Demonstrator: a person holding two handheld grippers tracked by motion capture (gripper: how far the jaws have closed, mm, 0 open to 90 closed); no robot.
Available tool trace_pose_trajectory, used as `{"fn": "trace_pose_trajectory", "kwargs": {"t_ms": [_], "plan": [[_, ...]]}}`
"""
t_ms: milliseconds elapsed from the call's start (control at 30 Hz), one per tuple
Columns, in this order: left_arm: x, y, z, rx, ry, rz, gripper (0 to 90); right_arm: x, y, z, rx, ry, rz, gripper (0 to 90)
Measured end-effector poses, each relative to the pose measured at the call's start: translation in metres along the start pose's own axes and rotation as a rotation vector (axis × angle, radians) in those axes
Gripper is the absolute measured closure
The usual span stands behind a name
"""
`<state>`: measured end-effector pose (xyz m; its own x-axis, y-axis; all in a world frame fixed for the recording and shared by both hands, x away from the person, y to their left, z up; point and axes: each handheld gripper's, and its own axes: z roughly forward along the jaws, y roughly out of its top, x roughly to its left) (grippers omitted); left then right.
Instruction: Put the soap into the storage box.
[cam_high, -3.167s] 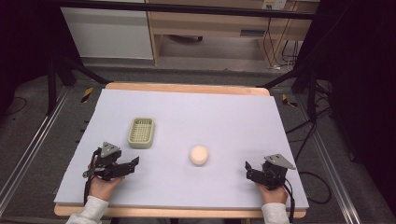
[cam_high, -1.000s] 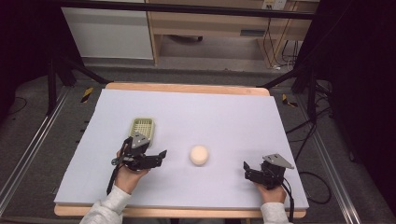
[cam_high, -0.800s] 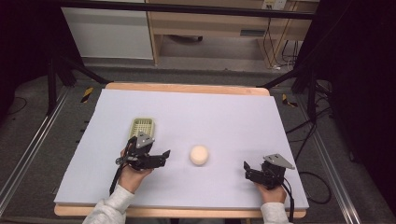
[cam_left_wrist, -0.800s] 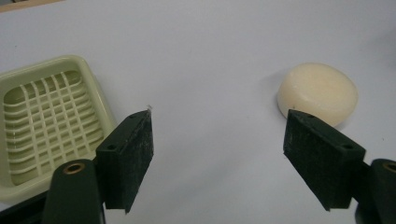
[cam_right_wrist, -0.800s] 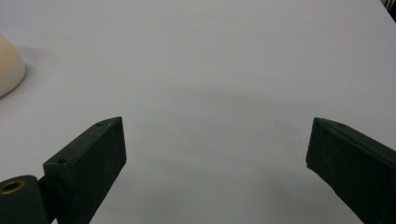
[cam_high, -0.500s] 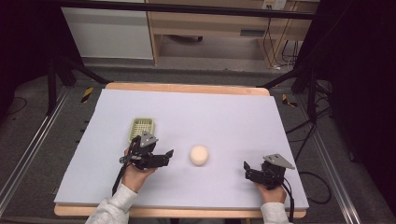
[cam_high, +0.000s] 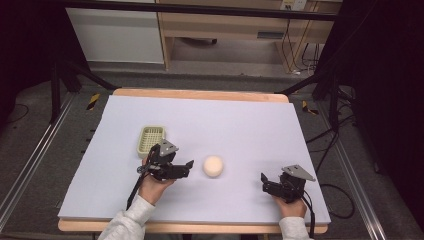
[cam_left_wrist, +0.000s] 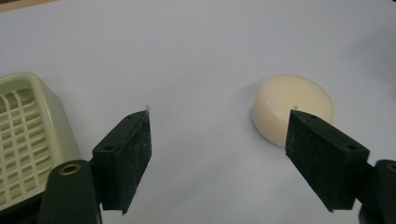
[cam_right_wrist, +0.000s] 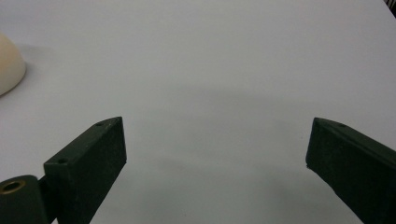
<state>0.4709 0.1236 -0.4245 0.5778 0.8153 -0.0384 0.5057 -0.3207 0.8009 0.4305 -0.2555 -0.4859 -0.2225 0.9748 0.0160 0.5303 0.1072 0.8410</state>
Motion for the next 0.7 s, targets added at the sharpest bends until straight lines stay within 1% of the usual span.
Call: {"fn": "trace_pose_trajectory", "kwargs": {"t_ms": [367, 500, 633, 700], "plan": [[-0.016, 0.010, 0.008, -0.002, -0.017, 0.024, 21.3, 0.000, 0.000, 0.000, 0.001, 0.002, -0.001, 5.5], [-0.019, 0.011, 0.012, 0.005, -0.028, 0.027, 20.8, 0.000, 0.000, 0.000, 0.000, 0.002, -0.001, 5.5], [-0.023, 0.012, 0.015, 0.014, -0.027, 0.040, 20.3, 0.000, 0.000, 0.000, 0.000, 0.001, -0.003, 5.5], [-0.025, 0.013, 0.017, 0.010, -0.031, 0.033, 20.3, 0.000, 0.000, 0.000, 0.000, -0.001, -0.001, 5.5]]}}
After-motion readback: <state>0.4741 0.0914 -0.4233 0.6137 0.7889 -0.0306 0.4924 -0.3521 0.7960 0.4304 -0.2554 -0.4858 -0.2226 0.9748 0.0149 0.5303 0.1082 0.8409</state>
